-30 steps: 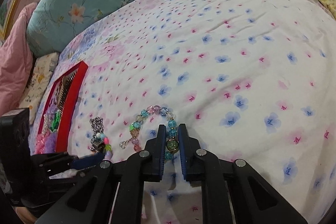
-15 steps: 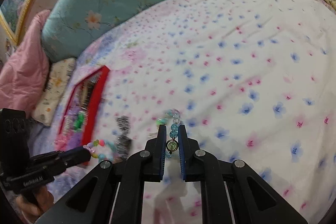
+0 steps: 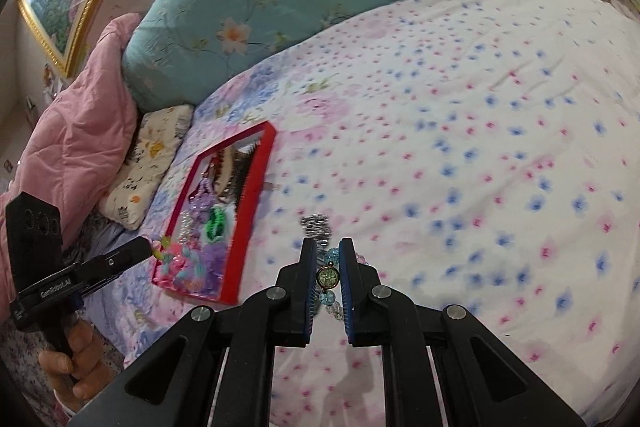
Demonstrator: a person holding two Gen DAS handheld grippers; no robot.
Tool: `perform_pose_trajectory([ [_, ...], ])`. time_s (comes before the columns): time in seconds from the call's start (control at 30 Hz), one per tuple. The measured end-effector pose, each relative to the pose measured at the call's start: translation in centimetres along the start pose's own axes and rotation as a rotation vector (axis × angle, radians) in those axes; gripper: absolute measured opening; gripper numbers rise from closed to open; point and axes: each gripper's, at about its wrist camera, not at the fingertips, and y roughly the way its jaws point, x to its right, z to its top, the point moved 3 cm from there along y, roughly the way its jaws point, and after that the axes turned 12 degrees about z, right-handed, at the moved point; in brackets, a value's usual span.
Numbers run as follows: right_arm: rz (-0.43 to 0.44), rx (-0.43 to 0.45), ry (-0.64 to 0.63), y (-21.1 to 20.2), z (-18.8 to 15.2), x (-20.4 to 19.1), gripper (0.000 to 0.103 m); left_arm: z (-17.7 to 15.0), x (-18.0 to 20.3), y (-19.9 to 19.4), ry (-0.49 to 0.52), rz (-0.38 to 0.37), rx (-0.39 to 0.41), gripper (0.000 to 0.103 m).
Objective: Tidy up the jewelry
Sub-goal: 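Carry the bead bracelet with the left tool while the right tool carries the blue bracelet into the tray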
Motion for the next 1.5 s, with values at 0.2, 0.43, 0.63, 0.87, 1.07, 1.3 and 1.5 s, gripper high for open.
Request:
perform_pose_trajectory([
  [0.2, 0.037, -0.01, -0.045, 0.9, 0.6, -3.1, 0.01, 0.0, -2.7, -1.3, -0.043, 0.023, 0.028, 0.005],
  [0.43, 0.083, -0.054, -0.095, 3.9, 0.6, -6.4, 0.01, 0.2, -6.1, -2.9, -0.102, 0.054, 0.062, 0.005],
  [0.63, 0.127, -0.095, -0.126, 6.8, 0.6, -9.1, 0.01, 0.4, -8.6, -3.4, -0.14, 0.082, 0.07, 0.005],
  [0.87, 0.188, -0.125, -0.165, 10.1, 0.7, -12.8, 0.01, 1.0, -11.0, -4.1, -0.16, 0.121, 0.084, 0.005],
  [1.07, 0.244, -0.134, -0.189, 12.5, 1.3, -16.0, 0.01, 1.6, -12.9, -4.2, -0.164, 0.172, 0.091, 0.005],
  [1.3, 0.265, -0.175, -0.186, 16.1, 0.8, -16.9, 0.01, 1.7, -14.7, -2.0, -0.16, 0.236, 0.064, 0.005],
  [1.5, 0.204, -0.227, -0.145, 18.1, -0.8, -14.0, 0.011, 0.9, -15.0, 0.6, -0.157, 0.24, 0.019, 0.005],
])
